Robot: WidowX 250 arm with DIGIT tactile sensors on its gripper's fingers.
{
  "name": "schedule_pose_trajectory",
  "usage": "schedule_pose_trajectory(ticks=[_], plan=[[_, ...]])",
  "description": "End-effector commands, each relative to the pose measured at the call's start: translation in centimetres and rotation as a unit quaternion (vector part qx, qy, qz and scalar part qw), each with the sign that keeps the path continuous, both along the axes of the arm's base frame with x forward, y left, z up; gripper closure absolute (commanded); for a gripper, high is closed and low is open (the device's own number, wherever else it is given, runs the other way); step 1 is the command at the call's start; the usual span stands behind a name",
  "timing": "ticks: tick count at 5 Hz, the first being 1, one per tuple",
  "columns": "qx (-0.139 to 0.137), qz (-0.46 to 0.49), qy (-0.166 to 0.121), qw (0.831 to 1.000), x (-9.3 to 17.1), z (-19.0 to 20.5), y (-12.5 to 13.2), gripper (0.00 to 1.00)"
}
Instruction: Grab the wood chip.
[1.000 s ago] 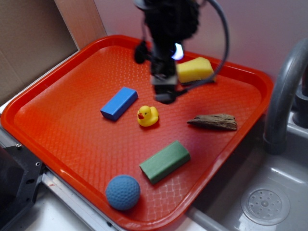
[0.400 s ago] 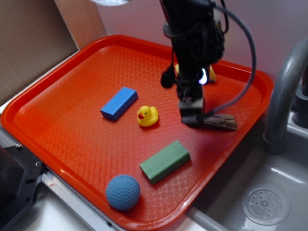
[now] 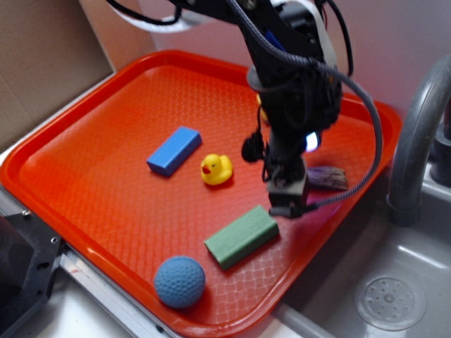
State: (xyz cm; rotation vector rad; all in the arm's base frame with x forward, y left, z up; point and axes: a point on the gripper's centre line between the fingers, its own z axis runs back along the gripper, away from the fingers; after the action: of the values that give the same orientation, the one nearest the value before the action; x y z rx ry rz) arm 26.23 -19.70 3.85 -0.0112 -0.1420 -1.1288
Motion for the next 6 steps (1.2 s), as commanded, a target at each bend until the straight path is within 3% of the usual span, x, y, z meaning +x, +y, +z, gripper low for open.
schedule_pose_trajectory(ticks=[1, 2, 3, 5, 6], plan=[[-0.011, 0.009, -0.007, 1.0, 0.5, 1.0, -0.7, 0.0], [0.013, 0.007, -0.001, 1.0, 0.9, -0.2, -0.9, 0.0], [0.02, 0.009, 0.003, 1.0, 1.1, -0.6, -0.7, 1.0], [0.019, 0.004, 0.006, 1.0, 1.3, -0.5, -0.1, 1.0], [0.006, 0.018, 0.001, 1.0, 1.6, 1.4, 1.5, 1.0]])
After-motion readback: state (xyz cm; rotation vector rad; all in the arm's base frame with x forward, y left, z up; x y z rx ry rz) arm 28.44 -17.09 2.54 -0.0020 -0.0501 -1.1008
